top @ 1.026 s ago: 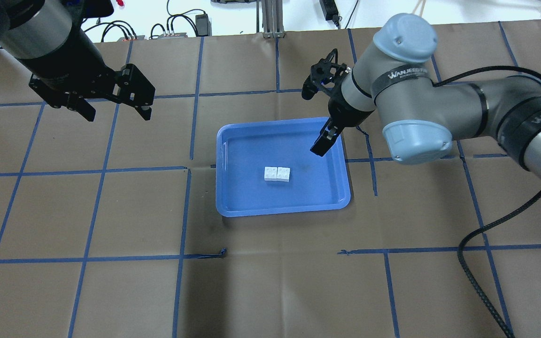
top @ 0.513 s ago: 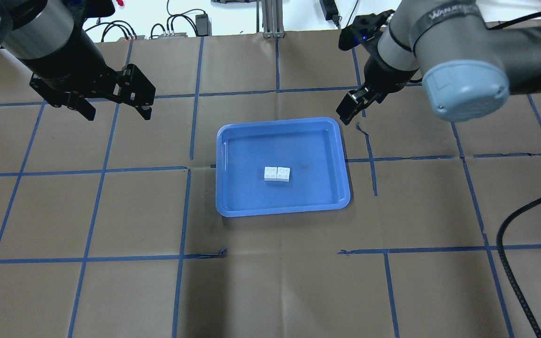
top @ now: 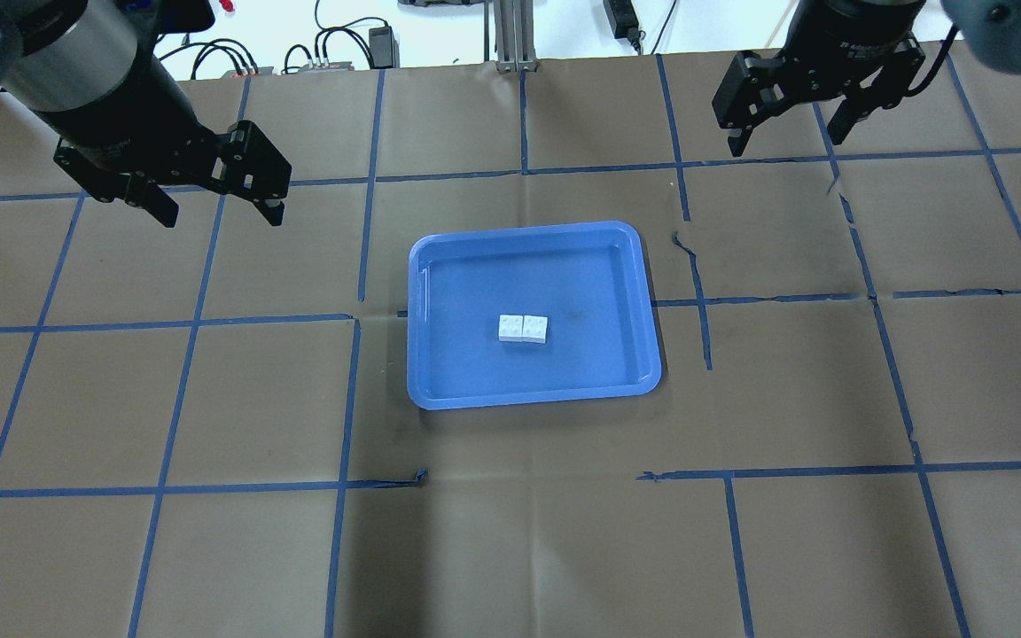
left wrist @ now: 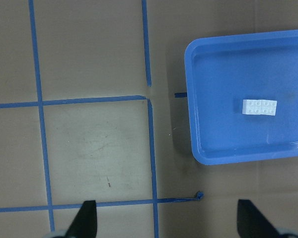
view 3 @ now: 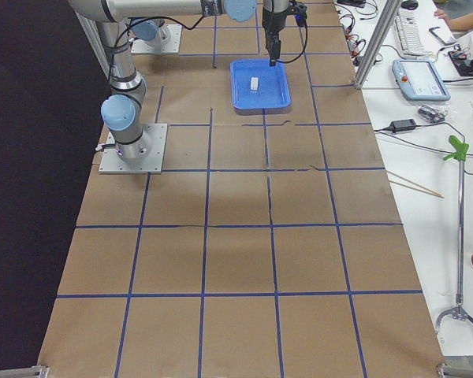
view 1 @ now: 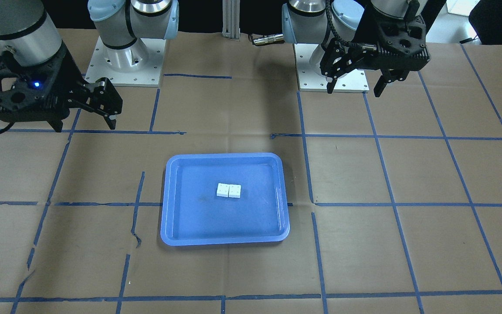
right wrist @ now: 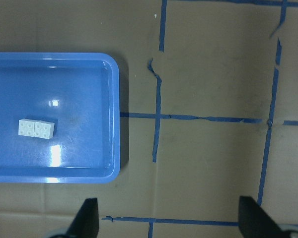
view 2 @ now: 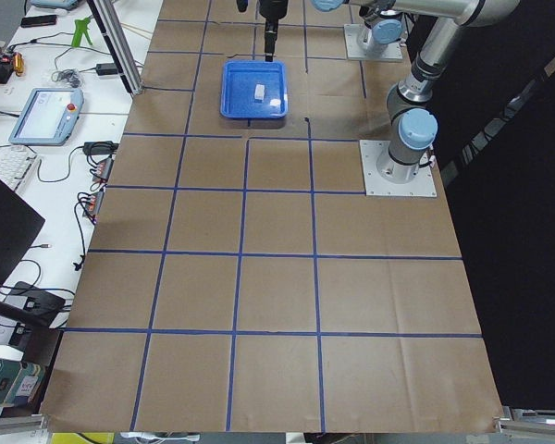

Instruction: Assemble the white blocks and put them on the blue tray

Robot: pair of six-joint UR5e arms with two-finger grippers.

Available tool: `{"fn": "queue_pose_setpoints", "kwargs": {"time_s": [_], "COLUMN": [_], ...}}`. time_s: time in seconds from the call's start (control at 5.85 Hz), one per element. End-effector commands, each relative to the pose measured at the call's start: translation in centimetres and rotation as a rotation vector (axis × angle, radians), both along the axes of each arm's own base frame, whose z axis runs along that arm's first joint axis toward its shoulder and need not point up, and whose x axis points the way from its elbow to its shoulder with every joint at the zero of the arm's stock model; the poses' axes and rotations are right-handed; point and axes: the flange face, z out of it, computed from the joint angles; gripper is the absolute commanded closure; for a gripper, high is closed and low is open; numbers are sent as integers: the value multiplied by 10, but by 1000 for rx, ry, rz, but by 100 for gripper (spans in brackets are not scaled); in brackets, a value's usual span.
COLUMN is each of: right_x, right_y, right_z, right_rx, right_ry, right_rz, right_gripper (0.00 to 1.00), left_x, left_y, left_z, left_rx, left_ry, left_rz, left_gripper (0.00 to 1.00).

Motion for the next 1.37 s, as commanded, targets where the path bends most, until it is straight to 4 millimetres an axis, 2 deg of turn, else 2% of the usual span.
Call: {"fn": "queue_pose_setpoints", "kwargs": {"time_s": [0.0, 0.17, 0.51, 1.2], "right_x": [-1, 0, 1, 0], "right_y": [14, 17, 19, 14], "right_z": [11, 12, -12, -13], "right_rx": [51, 53, 92, 70], "right_ry": [4, 6, -1, 3], "right_rz": [-36, -95, -116, -107], "right_gripper": [0, 0, 0, 0], "left_x": [0, 0, 0, 1], "left_y": [0, 0, 1, 5], "left_z": [0, 0, 2, 5], "left_rx": [-1, -1, -4, -7], "left_ry": [1, 1, -1, -1], "left_rz": [0, 0, 2, 3], "left_gripper": [1, 1, 1, 1]}}
